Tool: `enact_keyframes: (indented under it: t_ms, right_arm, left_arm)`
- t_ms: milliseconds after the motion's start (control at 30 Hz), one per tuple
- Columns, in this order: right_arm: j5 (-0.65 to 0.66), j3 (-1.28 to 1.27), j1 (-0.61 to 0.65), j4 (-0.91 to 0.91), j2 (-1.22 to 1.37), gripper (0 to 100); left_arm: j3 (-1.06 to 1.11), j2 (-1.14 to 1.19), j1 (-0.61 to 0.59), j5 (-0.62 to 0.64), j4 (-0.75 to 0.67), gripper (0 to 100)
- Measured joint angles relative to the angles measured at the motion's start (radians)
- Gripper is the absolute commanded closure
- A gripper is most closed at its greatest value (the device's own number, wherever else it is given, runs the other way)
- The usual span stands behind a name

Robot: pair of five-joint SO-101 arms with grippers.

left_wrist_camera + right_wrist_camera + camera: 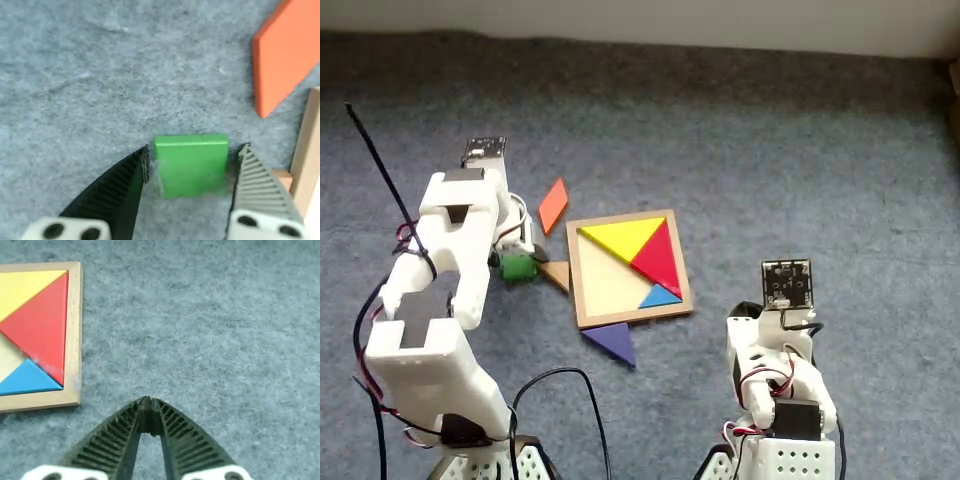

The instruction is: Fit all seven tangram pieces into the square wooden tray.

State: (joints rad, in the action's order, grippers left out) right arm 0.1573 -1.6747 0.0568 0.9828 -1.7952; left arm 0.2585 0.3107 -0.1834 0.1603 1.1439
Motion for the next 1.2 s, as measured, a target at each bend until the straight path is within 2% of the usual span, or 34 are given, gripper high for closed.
enact_keyframes:
  t_ms: [167, 433, 667, 800, 933, 1200]
  right_arm:
    - [0.000, 0.000, 0.000, 0.000, 0.000, 99.0]
    - [0.000, 0.000, 0.000, 0.000, 0.000, 99.0]
    - [0.000, 0.000, 0.000, 0.000, 0.000, 99.0]
    - [0.000, 0.000, 0.000, 0.000, 0.000, 99.0]
    - [0.000, 0.000, 0.000, 0.000, 0.000, 99.0]
    - [0.000, 0.000, 0.000, 0.000, 0.000, 99.0]
  left_arm:
    - [-0.008, 0.000, 0.006, 0.000, 0.014, 85]
    - [-0.055, 0.000, 0.005, 0.000, 0.083, 85]
    - [-0.106, -0.103, 0.023, -0.106, 0.190, 85]
    - [-0.101, -0.252, 0.115, -0.186, 0.244, 85]
    - [-0.028, -0.348, 0.244, -0.210, 0.249, 85]
    - [0.092, -0.358, 0.482, -0.212, 0.137, 85]
